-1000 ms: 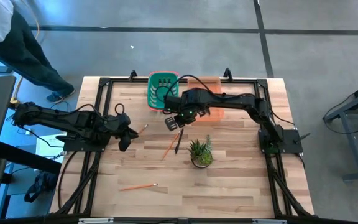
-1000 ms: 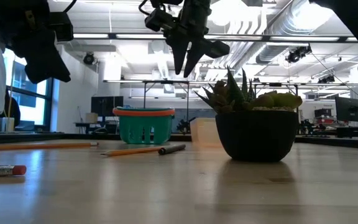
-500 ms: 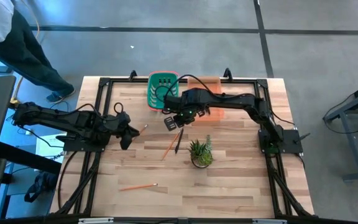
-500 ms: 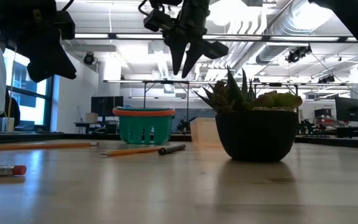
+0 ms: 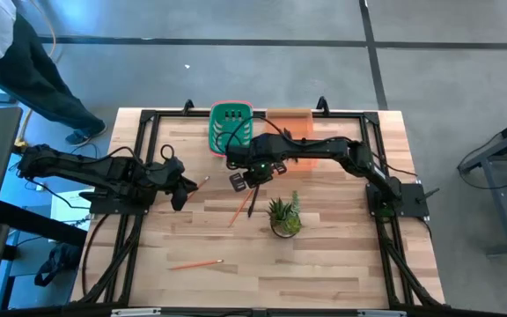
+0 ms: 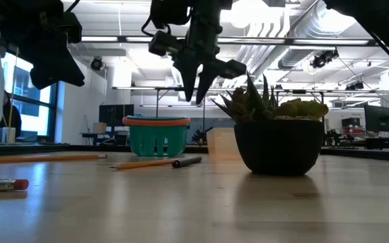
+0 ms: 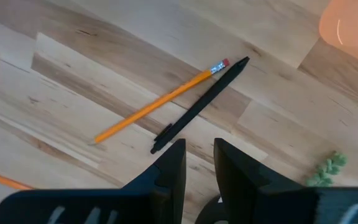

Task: Sort pens & pencils
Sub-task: Put the black ballpoint pen into the orange bin

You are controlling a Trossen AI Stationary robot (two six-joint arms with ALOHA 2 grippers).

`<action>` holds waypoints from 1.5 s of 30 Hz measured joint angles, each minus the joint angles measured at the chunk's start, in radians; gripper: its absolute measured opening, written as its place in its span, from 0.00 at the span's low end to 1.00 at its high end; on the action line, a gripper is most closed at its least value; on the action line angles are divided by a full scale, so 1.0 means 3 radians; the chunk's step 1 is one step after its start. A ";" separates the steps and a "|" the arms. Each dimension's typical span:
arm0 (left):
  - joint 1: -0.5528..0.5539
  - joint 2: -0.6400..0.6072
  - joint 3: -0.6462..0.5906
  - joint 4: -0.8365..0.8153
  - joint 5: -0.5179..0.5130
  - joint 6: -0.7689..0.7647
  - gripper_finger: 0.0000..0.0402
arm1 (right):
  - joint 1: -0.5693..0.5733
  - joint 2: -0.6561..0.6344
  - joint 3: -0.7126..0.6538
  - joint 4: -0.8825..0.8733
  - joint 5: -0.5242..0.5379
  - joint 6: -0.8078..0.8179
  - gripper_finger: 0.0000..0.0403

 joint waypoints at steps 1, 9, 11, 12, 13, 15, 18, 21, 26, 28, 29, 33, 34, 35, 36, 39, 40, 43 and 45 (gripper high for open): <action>0.0000 0.0000 0.0000 0.0000 0.0000 0.0000 0.14 | 0.0001 0.0002 0.0000 0.0002 0.0000 0.0004 0.18; 0.0000 0.0000 0.0000 0.0000 -0.0062 0.0002 0.14 | 0.0001 0.0006 0.0000 0.0080 0.0001 -0.0045 0.18; 0.0000 0.0000 0.0000 0.0000 -0.0087 0.0004 0.14 | 0.0001 0.0006 0.0000 0.0082 0.0000 -0.0052 0.20; 0.0000 0.0000 0.0000 0.0000 -0.0088 0.0002 0.14 | 0.0004 0.0006 0.0000 0.0080 0.0000 -0.0052 0.21; 0.0000 0.0000 0.0000 0.0000 -0.0092 0.0002 0.14 | 0.0005 0.0006 0.0000 0.0078 0.0000 -0.0053 0.23; 0.0000 0.0000 0.0000 0.0000 -0.0095 -0.0003 0.14 | 0.0005 0.0006 0.0000 0.0052 0.0000 -0.0031 0.27; 0.0000 0.0000 0.0000 0.0000 -0.0095 -0.0031 0.14 | 0.0006 0.0006 0.0000 0.0031 0.0015 0.0017 0.33; 0.0000 0.0000 0.0000 0.0000 -0.0095 -0.0052 0.14 | 0.0008 0.0006 0.0000 0.0025 0.0018 0.0039 0.36; 0.0000 0.0000 0.0000 0.0000 -0.0094 -0.0073 0.14 | 0.0012 0.0006 0.0000 0.0002 0.0033 -0.0093 0.37; 0.0000 0.0000 0.0000 0.0000 -0.0094 -0.0093 0.14 | 0.0019 0.0006 0.0000 -0.0005 0.0066 -0.0166 0.37; 0.0000 0.0000 0.0000 0.0000 -0.0094 -0.0108 0.14 | 0.0020 0.0006 0.0000 -0.0006 0.0088 -0.0182 0.37; 0.0000 -0.0001 0.0000 -0.0001 -0.0163 -0.0168 0.14 | 0.0020 0.0006 0.0000 -0.0021 0.0092 -0.0236 0.37; 0.0000 -0.0008 0.0000 -0.0001 -0.0184 -0.0199 0.14 | 0.0019 0.0007 0.0000 -0.0033 0.0092 -0.0245 0.37; 0.0000 -0.0016 -0.0001 -0.0003 -0.0213 -0.0228 0.14 | 0.0019 0.0019 0.0000 -0.0031 0.0091 -0.0249 0.37; 0.0000 -0.0018 -0.0001 -0.0001 -0.0250 -0.0246 0.14 | 0.0019 0.0032 0.0000 -0.0024 0.0089 -0.0243 0.37; 0.0000 -0.0038 -0.0001 -0.0009 -0.0341 -0.0316 0.14 | 0.0015 0.0083 -0.0003 -0.0032 0.0071 -0.0197 0.37; 0.0001 -0.0043 -0.0001 0.0001 -0.0357 -0.0324 0.14 | 0.0012 0.0102 -0.0001 0.0006 0.0046 -0.0191 0.37; 0.0001 -0.0062 -0.0001 -0.0003 -0.0371 -0.0328 0.14 | 0.0009 0.0189 -0.0001 0.0010 -0.0019 -0.0187 0.37; 0.0001 -0.0078 -0.0001 -0.0012 -0.0373 -0.0329 0.14 | 0.0010 0.0229 -0.0003 0.0012 -0.0025 -0.0191 0.37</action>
